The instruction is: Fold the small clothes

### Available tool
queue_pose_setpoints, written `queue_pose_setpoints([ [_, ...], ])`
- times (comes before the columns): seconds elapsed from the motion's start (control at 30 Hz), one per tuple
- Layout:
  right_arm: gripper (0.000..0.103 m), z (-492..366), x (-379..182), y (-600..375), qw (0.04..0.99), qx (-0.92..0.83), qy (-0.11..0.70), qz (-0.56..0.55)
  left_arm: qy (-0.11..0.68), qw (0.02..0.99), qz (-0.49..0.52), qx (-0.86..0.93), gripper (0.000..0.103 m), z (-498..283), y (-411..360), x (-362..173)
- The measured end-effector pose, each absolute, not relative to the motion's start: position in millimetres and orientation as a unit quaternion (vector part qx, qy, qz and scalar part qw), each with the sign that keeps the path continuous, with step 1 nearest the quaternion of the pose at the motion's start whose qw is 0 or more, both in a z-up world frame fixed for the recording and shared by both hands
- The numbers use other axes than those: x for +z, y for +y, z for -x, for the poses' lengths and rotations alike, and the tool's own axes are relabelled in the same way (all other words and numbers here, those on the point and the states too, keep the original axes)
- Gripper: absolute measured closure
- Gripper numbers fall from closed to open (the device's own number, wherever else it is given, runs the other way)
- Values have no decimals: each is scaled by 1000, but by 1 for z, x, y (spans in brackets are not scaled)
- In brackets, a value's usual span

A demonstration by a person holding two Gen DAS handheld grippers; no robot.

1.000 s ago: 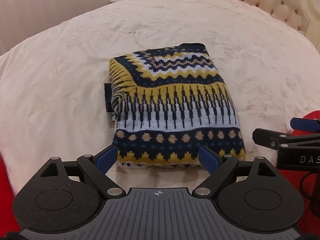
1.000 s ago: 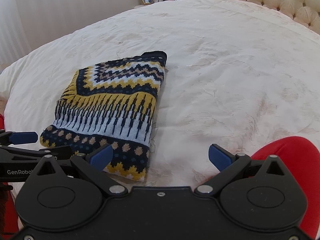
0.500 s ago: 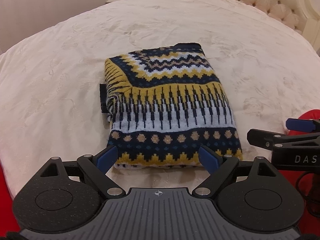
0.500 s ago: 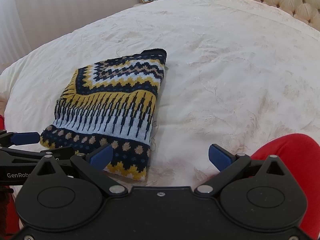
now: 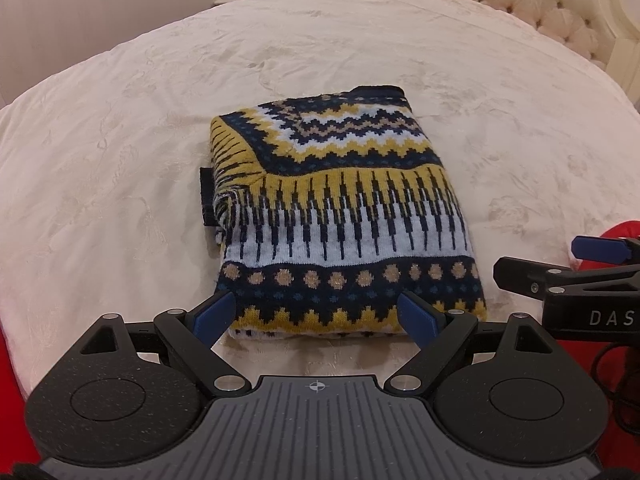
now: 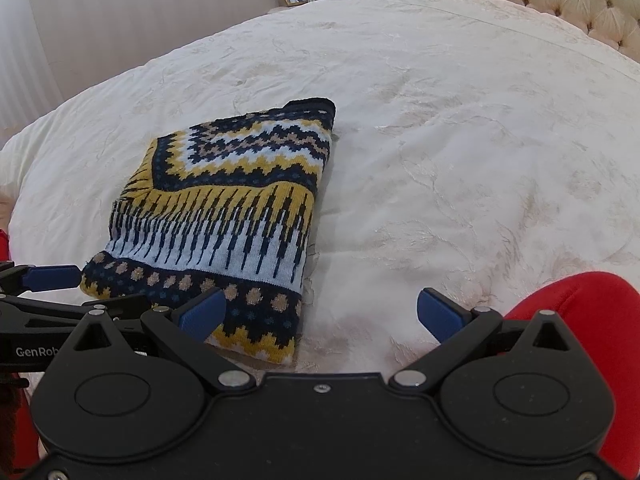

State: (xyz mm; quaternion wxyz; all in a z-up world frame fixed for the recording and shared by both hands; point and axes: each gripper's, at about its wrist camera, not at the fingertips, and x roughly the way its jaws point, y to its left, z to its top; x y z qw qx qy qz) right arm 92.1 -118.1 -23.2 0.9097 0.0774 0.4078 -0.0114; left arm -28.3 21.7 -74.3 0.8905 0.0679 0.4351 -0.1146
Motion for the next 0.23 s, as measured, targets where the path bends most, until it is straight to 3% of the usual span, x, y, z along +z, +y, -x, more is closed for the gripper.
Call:
queue_pose_setpoints([
  [0.23,2,-92,-23,-118,910,-11,408,-78,436,890,-70,-114,15,27,21,-75],
])
